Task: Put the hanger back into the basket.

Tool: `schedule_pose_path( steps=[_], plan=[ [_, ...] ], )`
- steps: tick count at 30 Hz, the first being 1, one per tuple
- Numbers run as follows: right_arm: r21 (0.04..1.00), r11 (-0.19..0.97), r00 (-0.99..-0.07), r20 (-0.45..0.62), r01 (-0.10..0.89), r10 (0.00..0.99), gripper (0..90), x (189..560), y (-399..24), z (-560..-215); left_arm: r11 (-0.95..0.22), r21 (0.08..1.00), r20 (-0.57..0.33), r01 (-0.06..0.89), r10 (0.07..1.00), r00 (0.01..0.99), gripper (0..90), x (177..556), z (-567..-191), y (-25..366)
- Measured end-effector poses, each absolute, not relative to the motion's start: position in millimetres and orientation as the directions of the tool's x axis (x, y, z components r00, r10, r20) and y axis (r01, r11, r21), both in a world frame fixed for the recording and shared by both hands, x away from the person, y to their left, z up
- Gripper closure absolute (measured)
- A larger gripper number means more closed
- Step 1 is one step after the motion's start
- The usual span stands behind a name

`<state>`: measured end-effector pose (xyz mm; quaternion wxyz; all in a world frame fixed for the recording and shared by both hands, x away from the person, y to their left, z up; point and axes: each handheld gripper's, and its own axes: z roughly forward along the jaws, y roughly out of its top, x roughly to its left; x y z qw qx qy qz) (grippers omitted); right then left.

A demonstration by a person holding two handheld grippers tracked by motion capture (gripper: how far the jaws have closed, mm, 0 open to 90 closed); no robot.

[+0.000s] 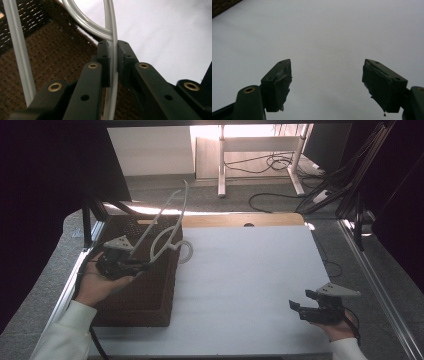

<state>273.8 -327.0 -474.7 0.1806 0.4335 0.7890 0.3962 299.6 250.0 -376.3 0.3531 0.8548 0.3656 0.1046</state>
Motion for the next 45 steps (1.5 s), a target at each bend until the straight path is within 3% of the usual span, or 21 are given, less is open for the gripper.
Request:
schedule_pose_path(
  steps=[30, 45],
  plan=[
    [0.78, 0.319, -0.557, 0.045, 0.538, 0.83, 23.9, 269.9, -325.2, -473.4, -0.524, 0.607, -0.062, 0.597, 0.718, 0.693, 81.9, 285.0, -399.6, 293.8],
    [0.778, 0.321, -0.557, 0.044, 0.54, 0.83, 23.7, 270.2, -325.0, -473.7, -0.522, 0.574, -0.114, 0.63, 0.712, 0.693, 81.8, 289.1, -420.9, 307.0]
  ],
)
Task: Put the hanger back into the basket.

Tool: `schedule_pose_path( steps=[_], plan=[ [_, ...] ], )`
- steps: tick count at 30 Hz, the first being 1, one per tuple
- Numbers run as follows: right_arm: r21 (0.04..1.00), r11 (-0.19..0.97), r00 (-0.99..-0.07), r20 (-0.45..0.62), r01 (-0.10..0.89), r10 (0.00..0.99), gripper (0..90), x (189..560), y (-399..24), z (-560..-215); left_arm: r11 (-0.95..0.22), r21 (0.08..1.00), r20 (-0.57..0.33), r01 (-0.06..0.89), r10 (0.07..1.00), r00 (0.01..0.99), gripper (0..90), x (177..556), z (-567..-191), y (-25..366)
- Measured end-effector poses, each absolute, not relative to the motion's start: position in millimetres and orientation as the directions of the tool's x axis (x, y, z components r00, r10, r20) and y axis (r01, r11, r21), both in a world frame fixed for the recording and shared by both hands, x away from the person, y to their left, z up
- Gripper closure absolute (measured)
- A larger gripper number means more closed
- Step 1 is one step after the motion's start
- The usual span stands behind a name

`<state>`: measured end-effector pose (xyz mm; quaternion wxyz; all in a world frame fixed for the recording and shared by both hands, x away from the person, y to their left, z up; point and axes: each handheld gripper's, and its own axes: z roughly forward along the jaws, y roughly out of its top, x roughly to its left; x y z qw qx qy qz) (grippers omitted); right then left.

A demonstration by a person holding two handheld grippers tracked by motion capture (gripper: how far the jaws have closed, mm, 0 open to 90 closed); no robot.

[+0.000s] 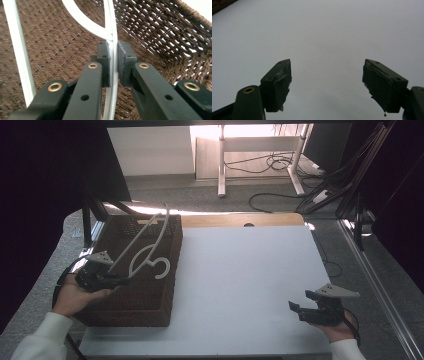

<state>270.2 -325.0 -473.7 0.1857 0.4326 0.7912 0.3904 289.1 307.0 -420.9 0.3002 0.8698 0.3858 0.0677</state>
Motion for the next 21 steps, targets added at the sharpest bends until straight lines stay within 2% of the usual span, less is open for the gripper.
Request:
schedule_pose_path(
  steps=[6, 9, 12, 21],
  plan=[
    [0.779, 0.321, -0.557, 0.043, 0.539, 0.829, 23.6, 270.2, -325.2, -473.6, -0.514, 0.563, -0.122, 0.648, 0.723, 0.68, 79.9, 294.3, -425.1, 307.9],
    [0.779, 0.319, -0.555, 0.045, 0.54, 0.831, 23.6, 270.2, -325.5, -473.5, -0.478, 0.595, -0.128, 0.646, 0.737, 0.664, 66.9, 295.1, -422.1, 312.0],
    [0.778, 0.32, -0.554, 0.043, 0.54, 0.831, 23.6, 270.2, -325.5, -473.6, -0.476, 0.605, -0.123, 0.638, 0.736, 0.666, 59.6, 293.4, -418.6, 312.1],
    [0.776, 0.325, -0.558, 0.042, 0.54, 0.829, 23.4, 270.1, -324.9, -474.0, -0.455, 0.629, -0.124, 0.63, 0.741, 0.66, 48.7, 289.3, -421.0, 305.2]
  ],
)
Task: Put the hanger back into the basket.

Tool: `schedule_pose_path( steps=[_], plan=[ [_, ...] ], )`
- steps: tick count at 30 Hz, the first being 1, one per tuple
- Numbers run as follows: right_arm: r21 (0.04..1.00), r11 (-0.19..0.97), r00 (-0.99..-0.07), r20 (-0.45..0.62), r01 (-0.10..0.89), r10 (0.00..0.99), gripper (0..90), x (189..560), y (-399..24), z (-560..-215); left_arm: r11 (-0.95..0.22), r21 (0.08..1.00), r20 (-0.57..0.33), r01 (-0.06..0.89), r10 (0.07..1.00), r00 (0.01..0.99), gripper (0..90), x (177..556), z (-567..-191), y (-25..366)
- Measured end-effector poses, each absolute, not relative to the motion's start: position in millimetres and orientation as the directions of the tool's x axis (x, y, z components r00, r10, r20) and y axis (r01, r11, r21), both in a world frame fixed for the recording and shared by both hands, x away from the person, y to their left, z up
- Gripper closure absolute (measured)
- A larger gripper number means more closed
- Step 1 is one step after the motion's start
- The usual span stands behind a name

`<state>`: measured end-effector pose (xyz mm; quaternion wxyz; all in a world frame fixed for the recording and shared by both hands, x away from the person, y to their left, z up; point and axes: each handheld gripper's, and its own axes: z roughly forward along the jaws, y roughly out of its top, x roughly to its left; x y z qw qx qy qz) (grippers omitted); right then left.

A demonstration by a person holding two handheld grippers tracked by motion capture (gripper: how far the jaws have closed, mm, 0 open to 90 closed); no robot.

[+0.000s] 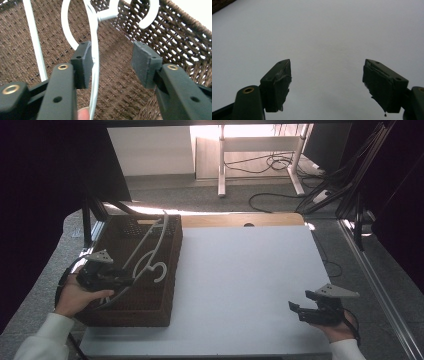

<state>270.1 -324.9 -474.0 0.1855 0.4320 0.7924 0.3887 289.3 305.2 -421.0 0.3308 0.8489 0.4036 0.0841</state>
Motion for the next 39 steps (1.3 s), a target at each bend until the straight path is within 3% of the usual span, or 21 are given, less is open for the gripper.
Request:
schedule_pose_path(
  steps=[10, 22, 39],
  plan=[
    [0.777, 0.325, -0.559, 0.042, 0.54, 0.828, 23.2, 269.6, -323.2, -473.4, -0.399, 0.701, -0.149, 0.592, 0.729, 0.668, 36.7, 273.7, -412.0, 276.8],
    [0.781, 0.327, -0.562, 0.037, 0.532, 0.826, 23.0, 269.4, -323.0, -471.8, -0.329, 0.772, -0.163, 0.544, 0.725, 0.669, 34.4, 251.3, -416.2, 238.8],
    [0.785, 0.33, -0.57, 0.035, 0.524, 0.821, 22.9, 266.9, -321.0, -470.4, -0.349, 0.769, -0.124, 0.536, 0.741, 0.66, 33.2, 220.9, -429.2, 215.5]
  ],
)
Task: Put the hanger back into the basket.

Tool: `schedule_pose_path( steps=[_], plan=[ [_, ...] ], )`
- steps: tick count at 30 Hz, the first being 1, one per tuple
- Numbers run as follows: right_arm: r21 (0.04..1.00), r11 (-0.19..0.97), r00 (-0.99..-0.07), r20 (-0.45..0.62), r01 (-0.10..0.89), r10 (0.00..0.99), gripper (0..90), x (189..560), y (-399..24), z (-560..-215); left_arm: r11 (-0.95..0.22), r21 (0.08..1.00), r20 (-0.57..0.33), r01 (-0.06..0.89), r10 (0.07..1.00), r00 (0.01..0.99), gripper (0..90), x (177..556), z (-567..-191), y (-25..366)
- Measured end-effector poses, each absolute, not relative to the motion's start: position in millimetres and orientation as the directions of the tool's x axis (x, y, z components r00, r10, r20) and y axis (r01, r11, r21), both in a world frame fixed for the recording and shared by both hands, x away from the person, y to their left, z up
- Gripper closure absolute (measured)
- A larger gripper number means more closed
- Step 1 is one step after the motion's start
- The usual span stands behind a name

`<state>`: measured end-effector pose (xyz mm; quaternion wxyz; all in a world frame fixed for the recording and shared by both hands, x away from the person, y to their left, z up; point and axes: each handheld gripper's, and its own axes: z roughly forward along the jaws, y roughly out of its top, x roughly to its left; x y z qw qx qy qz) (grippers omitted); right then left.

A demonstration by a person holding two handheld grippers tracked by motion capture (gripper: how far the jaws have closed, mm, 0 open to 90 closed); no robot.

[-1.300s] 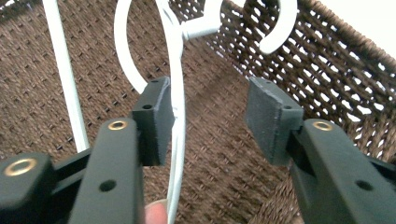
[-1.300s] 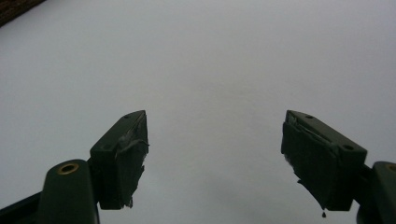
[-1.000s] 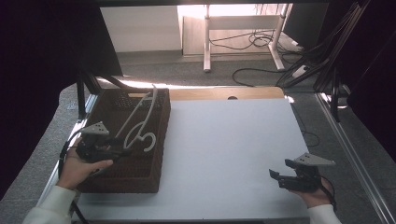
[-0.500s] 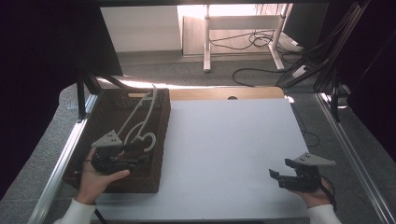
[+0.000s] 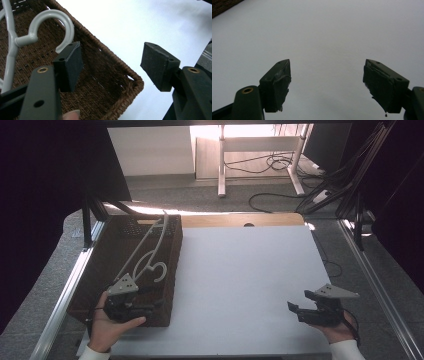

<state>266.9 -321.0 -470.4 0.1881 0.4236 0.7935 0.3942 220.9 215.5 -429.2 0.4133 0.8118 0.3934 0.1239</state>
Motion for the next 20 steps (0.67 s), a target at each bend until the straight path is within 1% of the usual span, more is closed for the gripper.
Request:
schedule_pose_path(
  steps=[20],
  plan=[
    [0.797, 0.345, -0.598, 0.024, 0.495, 0.801, 22.3, 265.2, -315.7, -468.2, -0.32, 0.786, -0.127, 0.528, 0.754, 0.645, 32.3, 216.4, -426.3, 220.8]
  ],
)
